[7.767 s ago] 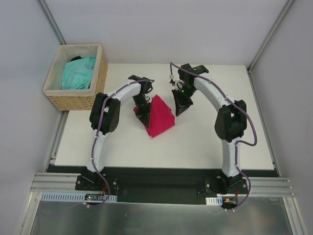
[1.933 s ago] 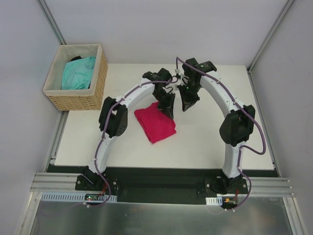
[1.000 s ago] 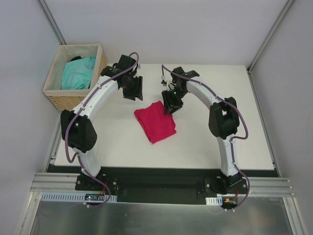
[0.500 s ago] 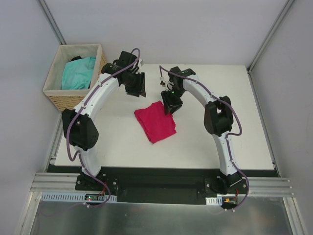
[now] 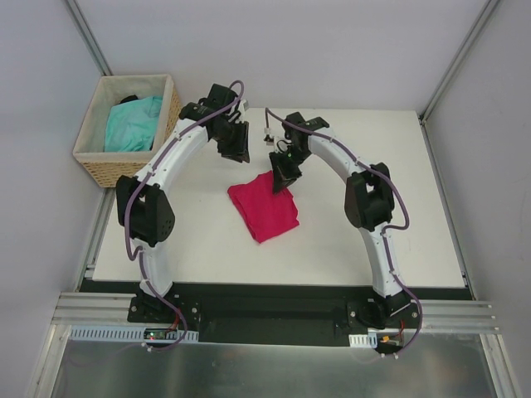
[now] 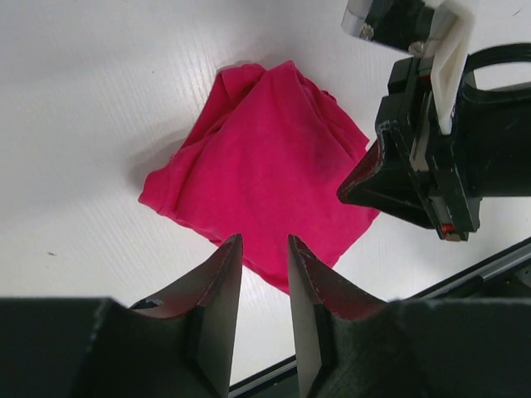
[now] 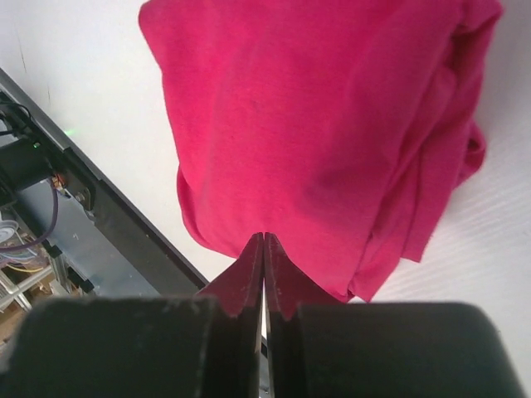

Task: Fold and stack the t-shirts

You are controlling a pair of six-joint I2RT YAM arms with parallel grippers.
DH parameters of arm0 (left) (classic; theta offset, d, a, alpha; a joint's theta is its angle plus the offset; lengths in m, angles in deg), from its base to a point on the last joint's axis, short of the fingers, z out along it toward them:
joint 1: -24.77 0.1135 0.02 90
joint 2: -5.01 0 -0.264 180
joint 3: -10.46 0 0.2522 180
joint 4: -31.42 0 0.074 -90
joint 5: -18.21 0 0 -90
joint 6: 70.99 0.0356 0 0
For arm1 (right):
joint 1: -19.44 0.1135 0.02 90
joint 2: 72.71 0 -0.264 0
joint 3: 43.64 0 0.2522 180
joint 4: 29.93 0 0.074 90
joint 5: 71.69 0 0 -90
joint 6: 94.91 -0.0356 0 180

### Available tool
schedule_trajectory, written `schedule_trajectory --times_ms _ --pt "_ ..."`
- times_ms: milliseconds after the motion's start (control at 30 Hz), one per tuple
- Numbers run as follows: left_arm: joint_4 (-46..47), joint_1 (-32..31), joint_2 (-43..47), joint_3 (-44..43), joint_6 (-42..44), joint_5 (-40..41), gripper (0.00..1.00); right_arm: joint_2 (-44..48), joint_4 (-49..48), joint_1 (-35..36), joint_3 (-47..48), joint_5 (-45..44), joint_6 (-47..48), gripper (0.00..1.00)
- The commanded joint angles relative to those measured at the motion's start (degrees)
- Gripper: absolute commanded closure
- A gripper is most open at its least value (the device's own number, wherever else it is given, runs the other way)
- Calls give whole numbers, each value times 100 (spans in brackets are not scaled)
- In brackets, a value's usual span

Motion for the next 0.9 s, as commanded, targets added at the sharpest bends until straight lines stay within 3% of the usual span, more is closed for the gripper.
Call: schedule_trajectory --times_ms 0,300,567,667,867 --pt "-196 49 -16 -254 77 -98 74 271 48 311 -60 193 243 99" --pt "-240 224 494 149 -134 342 76 -167 57 890 -184 105 384 99" --pt "-275 391 1118 220 -204 360 76 -1107 372 1120 335 -1521 392 99" --pt "-345 418 1215 132 -187 351 76 -1100 58 1155 388 -1907 358 99" --pt "-442 479 1189 -175 -274 316 76 -1109 513 1032 380 -2830 -99 99"
